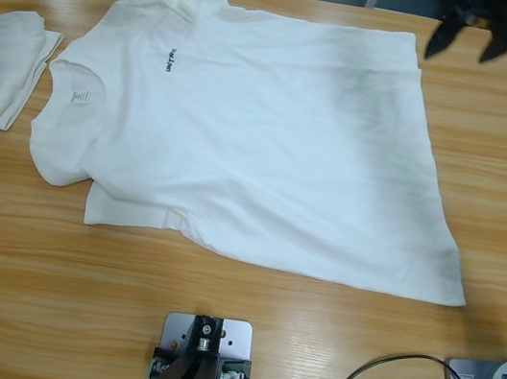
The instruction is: Fold clothes
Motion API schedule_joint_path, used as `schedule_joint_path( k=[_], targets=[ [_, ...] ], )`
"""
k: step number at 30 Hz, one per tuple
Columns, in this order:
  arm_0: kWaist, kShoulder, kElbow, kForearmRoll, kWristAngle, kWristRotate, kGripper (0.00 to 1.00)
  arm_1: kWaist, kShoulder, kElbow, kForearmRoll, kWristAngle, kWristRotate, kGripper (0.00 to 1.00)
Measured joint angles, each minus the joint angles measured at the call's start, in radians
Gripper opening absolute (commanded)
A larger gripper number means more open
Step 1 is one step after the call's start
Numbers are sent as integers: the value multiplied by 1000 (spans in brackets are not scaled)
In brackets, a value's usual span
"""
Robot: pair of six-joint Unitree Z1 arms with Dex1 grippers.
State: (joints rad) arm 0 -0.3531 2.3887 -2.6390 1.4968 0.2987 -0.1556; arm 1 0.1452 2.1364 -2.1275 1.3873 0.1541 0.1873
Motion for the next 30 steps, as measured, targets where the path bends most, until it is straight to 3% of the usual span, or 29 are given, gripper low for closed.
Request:
schedule_joint_path(
  k=[3,5,7,10,14,18,21,26,30],
  targets=[
    [-2,-110,0,3,6,-11,1000,2,-131,241,-45,42,-3,950],
    [-27,-221,64,4,-25,-66,1000,7,-227,421,-123,70,-3,950],
    [-70,-378,296,-3,-115,-197,1000,18,-312,591,-207,91,-3,947],
    [-116,-615,753,-152,-269,-477,1000,46,-397,757,-290,99,-3,945],
    [-185,-836,1187,-371,-333,-890,1000,58,-477,843,-332,99,-3,945],
    [-228,-986,1475,-596,-346,-1290,1000,60,-511,869,-338,99,-3,945],
    [-257,-1064,1679,-801,-365,-1494,1000,60,-521,878,-341,99,-4,945],
    [-404,-1088,1988,-1122,-343,-1722,1000,61,-523,910,-360,99,-15,945],
    [-462,-1088,2098,-1258,-290,-1763,997,62,-525,946,-384,97,-20,945]
  ],
)
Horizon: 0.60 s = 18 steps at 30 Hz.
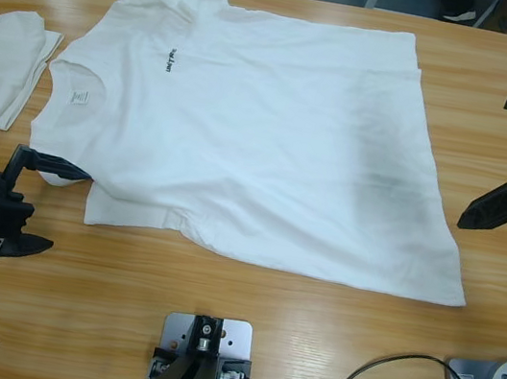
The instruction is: Fold clothes
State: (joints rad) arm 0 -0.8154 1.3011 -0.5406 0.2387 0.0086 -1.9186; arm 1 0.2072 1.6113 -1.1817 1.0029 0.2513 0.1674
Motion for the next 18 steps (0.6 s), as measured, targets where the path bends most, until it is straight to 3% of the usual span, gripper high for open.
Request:
schedule_joint_path(
  k=[1,2,3,9,18],
  targets=[
    [-5,2,14,-25,8,0,942,0,0,7,-8,-2,0,945],
    [-10,7,24,-44,14,0,792,0,0,15,-17,-4,0,945],
    [-14,15,31,-60,18,0,738,0,0,21,-25,-4,0,945],
    [-28,85,106,-183,36,0,738,0,0,60,-51,-5,0,941],
    [-59,152,131,-245,46,60,738,0,0,98,-82,-5,1,895]
  ],
)
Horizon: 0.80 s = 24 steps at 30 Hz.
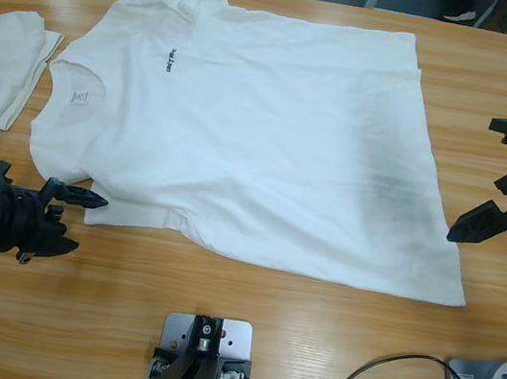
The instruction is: Fold clothes
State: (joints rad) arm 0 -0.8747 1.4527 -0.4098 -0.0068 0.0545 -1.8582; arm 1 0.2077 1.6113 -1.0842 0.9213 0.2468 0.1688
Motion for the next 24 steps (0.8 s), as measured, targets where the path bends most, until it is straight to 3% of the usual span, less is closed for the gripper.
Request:
schedule_joint_path(
  k=[7,10,12,13,16,24],
  targets=[
    [-1,28,6,-26,32,54,728,0,0,15,-19,0,3,890],
    [-1,46,6,-65,48,84,514,0,0,19,-27,0,3,890],
    [-1,67,6,-90,51,97,450,0,0,21,-29,0,3,890],
    [-1,78,6,-102,52,101,366,0,0,21,-29,0,3,890],
    [-1,100,6,-126,52,104,281,0,0,21,-31,0,3,890],
    [-1,106,42,-136,52,105,283,0,0,21,-32,0,3,890]
  ],
)
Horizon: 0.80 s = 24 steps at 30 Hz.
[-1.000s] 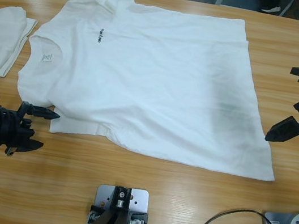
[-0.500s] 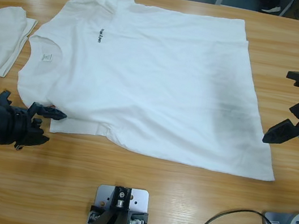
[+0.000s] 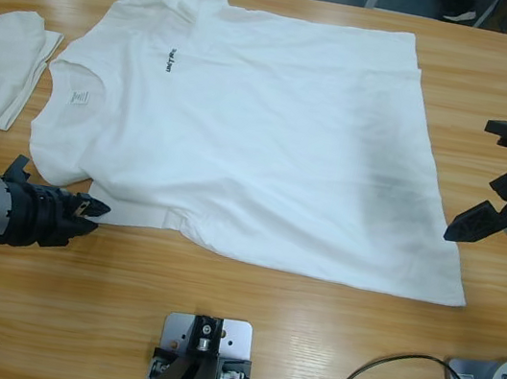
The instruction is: Fold clothes
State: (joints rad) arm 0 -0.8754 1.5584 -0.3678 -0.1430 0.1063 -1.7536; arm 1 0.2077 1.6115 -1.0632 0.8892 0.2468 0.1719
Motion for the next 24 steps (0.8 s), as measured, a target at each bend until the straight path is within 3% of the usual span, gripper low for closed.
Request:
schedule_joint_path(
  k=[2,3,4,24],
  targets=[
    [0,0,4,-1,0,2,247,0,0,0,-1,0,0,890],
    [0,0,5,-3,0,2,81,0,0,0,-1,0,0,890],
    [0,0,5,-4,0,2,0,0,0,0,-1,0,0,890],
    [0,26,13,-70,9,84,0,0,4,0,-10,0,3,890]
  ],
)
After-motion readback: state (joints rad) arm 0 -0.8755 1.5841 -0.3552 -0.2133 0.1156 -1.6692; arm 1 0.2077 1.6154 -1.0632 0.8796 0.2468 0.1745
